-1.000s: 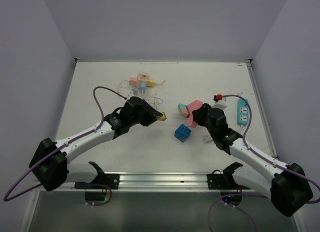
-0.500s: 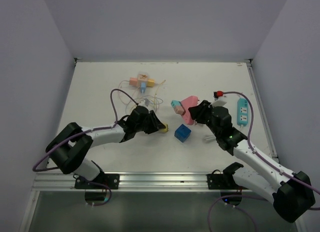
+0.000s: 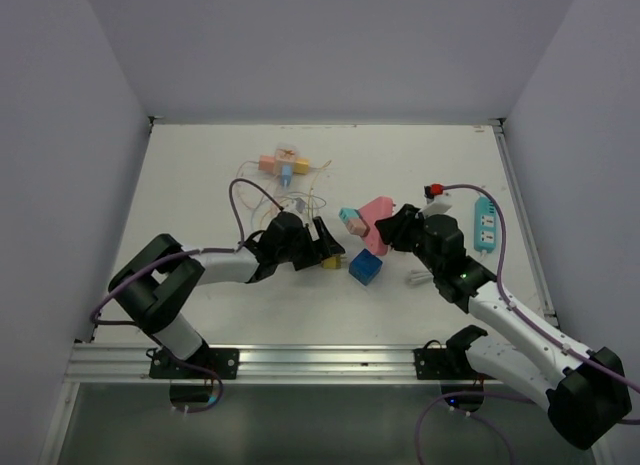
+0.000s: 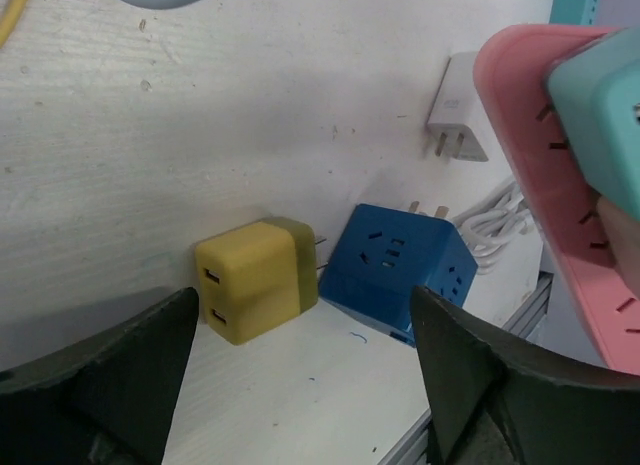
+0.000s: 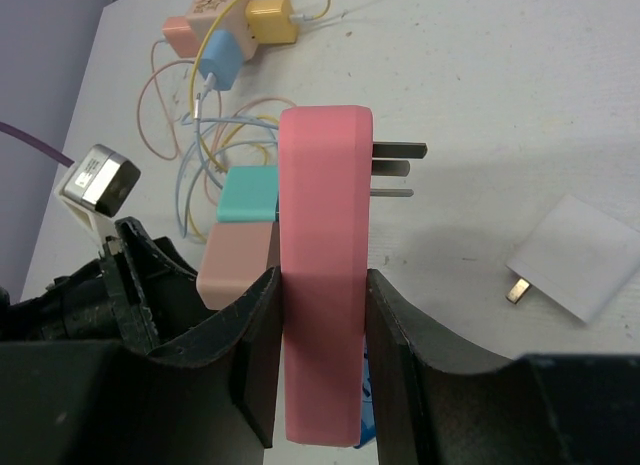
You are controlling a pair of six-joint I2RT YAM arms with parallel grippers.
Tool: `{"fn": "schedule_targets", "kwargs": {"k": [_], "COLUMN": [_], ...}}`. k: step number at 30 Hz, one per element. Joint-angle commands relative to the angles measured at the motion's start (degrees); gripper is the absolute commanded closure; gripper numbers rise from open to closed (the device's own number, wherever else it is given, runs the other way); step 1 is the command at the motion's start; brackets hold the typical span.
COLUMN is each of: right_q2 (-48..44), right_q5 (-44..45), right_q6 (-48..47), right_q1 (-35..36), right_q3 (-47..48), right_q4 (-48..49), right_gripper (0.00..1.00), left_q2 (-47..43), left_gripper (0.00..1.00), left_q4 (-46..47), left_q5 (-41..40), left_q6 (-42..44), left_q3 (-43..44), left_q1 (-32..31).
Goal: Pull the plug off the socket
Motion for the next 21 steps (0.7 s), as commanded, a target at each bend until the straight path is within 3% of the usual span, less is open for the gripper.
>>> {"fn": "schedule_targets", "kwargs": {"k": [1, 3, 10, 21], "right_q2": [-1.5, -1.4, -0.9, 0.3], "right_q5": [-1.3, -1.9, -5.0, -7.7], "right_q6": [-0.9, -1.3, -1.3, -1.5], "right_q1": [-0.1, 0.0, 0.0, 0.1], "right_q3": [2.7, 2.7, 1.3, 1.3], "right_q4": [3.4, 3.7, 5.4, 6.9], "right_gripper": [1.00, 1.00, 1.00, 1.00], "left_q2": [-5.0, -8.2, -17.8, -14.9], "left_gripper": [0.09, 0.00, 0.00, 0.01], "left_q4": [1.8, 0.4, -8.4, -14.3], "left_q5": [-1.1, -1.5, -5.2, -6.1], "left_q6": [-0.8, -2.3, -7.9, -16.1], "left_q3": [-1.4, -2.1, 0.1, 10.7], "left_q1": [0.2, 0.1, 0.1, -1.2]}}
